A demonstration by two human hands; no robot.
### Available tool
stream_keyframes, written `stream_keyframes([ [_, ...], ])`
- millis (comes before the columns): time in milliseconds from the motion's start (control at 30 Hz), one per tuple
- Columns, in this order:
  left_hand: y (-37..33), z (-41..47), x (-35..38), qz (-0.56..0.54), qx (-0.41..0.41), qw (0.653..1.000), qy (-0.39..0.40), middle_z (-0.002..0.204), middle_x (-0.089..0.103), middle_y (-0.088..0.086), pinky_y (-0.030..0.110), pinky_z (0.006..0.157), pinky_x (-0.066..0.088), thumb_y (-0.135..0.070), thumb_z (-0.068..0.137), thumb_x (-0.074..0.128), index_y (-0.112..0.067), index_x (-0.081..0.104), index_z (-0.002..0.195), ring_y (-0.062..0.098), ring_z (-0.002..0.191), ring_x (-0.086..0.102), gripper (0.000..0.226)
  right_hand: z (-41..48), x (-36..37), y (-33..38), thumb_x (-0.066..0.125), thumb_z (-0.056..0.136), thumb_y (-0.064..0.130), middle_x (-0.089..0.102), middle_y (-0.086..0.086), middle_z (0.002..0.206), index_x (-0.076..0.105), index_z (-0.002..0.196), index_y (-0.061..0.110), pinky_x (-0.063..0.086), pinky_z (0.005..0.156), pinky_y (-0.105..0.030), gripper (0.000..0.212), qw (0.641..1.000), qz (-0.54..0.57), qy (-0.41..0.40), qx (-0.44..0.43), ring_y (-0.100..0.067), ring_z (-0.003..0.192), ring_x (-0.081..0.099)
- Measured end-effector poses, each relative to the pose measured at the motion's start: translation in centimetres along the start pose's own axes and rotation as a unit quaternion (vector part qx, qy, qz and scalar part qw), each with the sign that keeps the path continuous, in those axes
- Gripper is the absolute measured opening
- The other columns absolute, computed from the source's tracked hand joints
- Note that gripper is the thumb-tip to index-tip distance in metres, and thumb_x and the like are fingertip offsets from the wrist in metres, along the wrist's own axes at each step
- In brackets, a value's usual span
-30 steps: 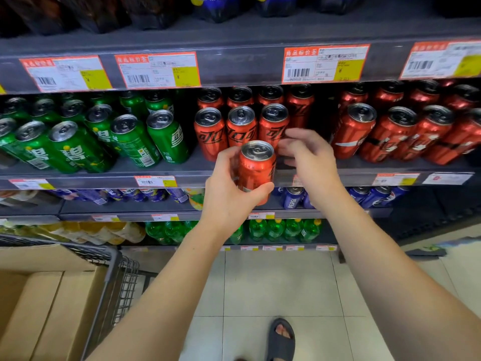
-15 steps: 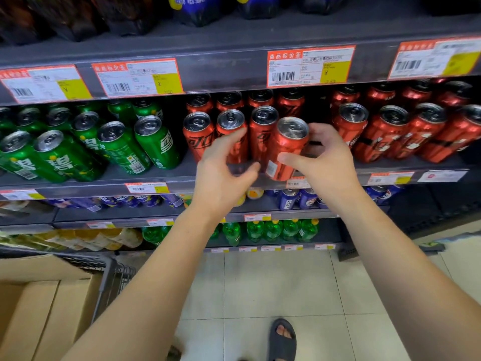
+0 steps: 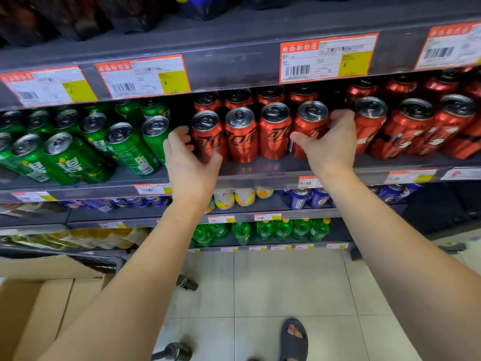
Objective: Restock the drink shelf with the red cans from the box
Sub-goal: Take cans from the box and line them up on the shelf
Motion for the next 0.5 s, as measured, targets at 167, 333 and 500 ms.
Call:
stream_keyframes([
  [167, 1.1, 0.3, 1.4, -0.013, -0.012, 0.998, 0.057, 0.12, 0.058, -0.011, -0.002, 0.079, 0.038, -0.016, 0.085, 0.079, -0.011, 0.046, 0.143, -0.001, 0.092, 0.059, 0.067, -0.3, 0.6, -0.9, 0.085, 0.074, 0.018, 0.065, -0.008, 0.129, 0.047, 0.14, 0.011, 0.041, 0.094, -0.024, 0.077, 0.998, -0.04, 0.057, 0.003, -0.025, 0.118, 0.061],
  [333, 3.5, 1.0, 2.4, -0.035, -0.079, 0.993, 0.076, 0.119, 0.067, -0.004, 0.034, 0.097, 0.055, -0.025, 0.085, 0.082, -0.021, 0.046, 0.145, 0.017, 0.105, 0.07, 0.07, -0.5, 0.9, -1.9, 0.09, 0.07, 0.023, 0.067, -0.003, 0.126, 0.05, 0.14, 0.016, 0.049, 0.104, -0.035, 0.081, 0.999, 0.009, 0.025, 0.03, -0.019, 0.114, 0.064],
  [500, 4.2, 1.5, 2.6, -0.074, -0.096, 0.99, 0.075, 0.108, 0.069, -0.008, 0.042, 0.093, 0.058, -0.027, 0.081, 0.087, -0.025, 0.05, 0.136, 0.014, 0.099, 0.072, 0.066, -0.9, 0.9, -2.3, 0.09, 0.071, 0.027, 0.063, -0.004, 0.133, 0.045, 0.144, 0.014, 0.049, 0.105, -0.04, 0.087, 0.999, -0.001, 0.029, 0.033, -0.02, 0.119, 0.063],
])
Point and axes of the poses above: each hand's wrist, its own z-axis towards the middle knuckle, its own x-axis out of the palm, y = z × x, the point moved 9 cm from there along z, towards the middle knuckle
